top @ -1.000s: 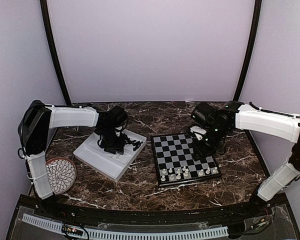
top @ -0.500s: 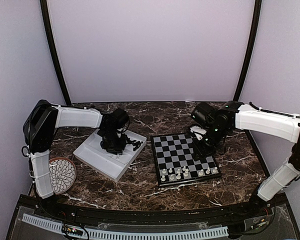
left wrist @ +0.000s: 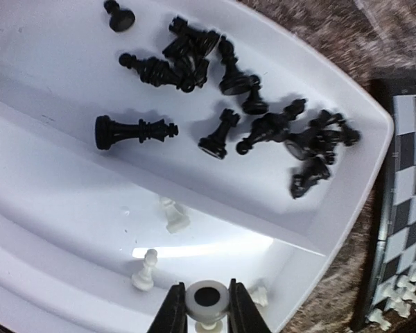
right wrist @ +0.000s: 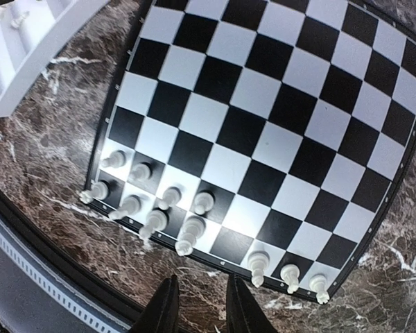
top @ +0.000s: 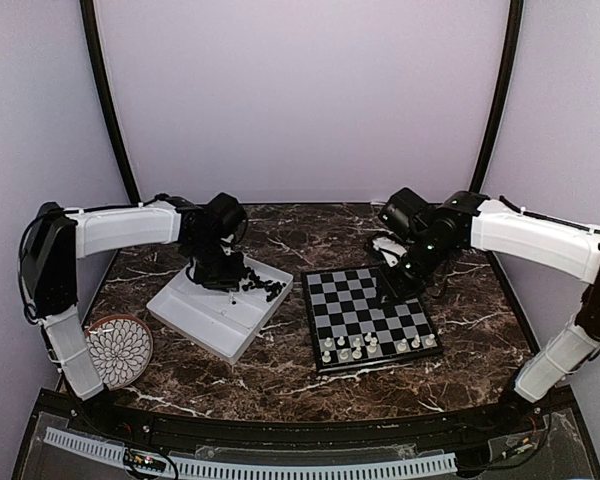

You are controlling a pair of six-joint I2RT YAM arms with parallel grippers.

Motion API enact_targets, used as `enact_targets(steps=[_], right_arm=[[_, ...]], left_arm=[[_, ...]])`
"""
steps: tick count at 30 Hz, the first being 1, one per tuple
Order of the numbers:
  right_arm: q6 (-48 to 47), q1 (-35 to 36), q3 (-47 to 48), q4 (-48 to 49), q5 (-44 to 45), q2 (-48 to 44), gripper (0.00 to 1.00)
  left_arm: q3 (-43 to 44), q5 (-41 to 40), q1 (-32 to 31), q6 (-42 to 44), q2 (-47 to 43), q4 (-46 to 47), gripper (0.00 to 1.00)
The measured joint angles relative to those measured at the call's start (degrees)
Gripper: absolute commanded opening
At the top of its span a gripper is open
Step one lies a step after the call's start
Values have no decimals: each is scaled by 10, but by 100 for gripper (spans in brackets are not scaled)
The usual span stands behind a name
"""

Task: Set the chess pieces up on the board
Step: Pick up the king from the storage box, then pass from the left arm to the right

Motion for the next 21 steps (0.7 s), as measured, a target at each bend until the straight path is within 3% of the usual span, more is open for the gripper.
enact_targets(steps=[9,21], right_arm=[[2,1,80,89,-43,20,32],[31,50,193,273,-48,89,40]], left_arm=[[-1,51,0,-118,-143,21,0],[-50,170,0,-330,-165,190,0]])
